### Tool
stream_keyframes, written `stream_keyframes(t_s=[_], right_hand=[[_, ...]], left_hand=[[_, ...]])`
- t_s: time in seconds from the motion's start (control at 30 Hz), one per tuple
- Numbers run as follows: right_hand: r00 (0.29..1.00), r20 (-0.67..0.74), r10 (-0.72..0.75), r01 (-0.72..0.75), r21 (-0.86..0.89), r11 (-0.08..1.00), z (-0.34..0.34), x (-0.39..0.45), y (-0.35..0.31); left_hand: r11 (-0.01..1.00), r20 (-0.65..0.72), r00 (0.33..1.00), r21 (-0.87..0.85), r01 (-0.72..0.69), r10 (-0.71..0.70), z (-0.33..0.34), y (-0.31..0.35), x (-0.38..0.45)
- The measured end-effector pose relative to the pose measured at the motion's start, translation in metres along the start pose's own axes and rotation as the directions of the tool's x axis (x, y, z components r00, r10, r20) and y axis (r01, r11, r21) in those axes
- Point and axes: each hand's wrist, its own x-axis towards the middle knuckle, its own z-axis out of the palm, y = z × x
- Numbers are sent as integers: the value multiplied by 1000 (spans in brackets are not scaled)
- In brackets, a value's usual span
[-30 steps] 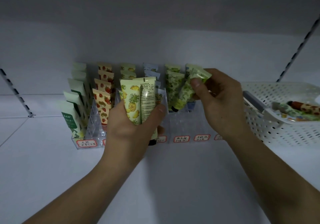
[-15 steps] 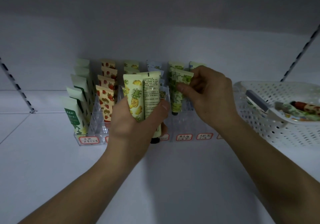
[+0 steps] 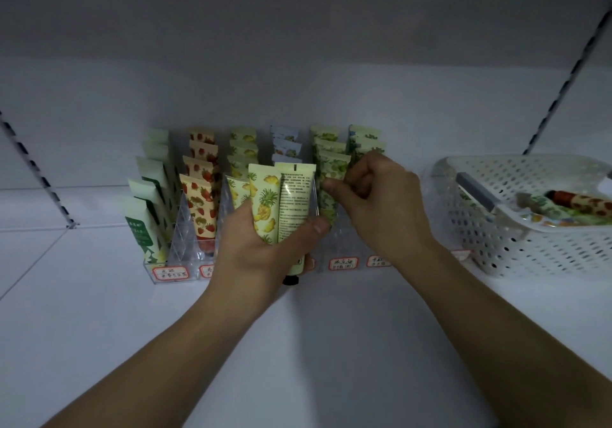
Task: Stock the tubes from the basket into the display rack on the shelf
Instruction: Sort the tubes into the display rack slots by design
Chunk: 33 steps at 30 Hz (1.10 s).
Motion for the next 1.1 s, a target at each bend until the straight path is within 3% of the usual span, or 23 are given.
stream_keyframes(t_s=[0.1, 0.2, 0.27, 0.37, 0.53, 0.63, 0.83, 1.1], right_hand=[[998, -40, -43, 51, 238, 970, -10, -9, -7], [971, 211, -108, -21, 530, 848, -17, -13, -20], [922, 346, -176, -59, 574, 817, -15, -17, -26], [893, 417, -169, -173, 664, 727, -16, -17, -25], [900, 427, -89, -347, 824, 447, -27, -4, -15], [893, 439, -101, -380, 855, 354, -28, -3, -17], [851, 503, -151, -388, 796, 465, -23, -6, -19], [932, 353, -87, -193, 683, 705, -15, -10, -17]], left_hand=[[1000, 28, 999, 18, -16, 16, 1, 0, 1], [996, 52, 995, 22, -84, 83, 2, -2, 2], [995, 77, 994, 44, -85, 81, 6, 0, 0], [999, 100, 994, 10, -44, 43, 7, -2, 0], [958, 140, 985, -256, 133, -100, 0, -8, 2], [981, 104, 993, -179, 69, -51, 2, -3, 2], [997, 6, 997, -29, -74, 74, 1, 2, 4], [989, 61, 995, 114, -91, 84, 1, -1, 2]])
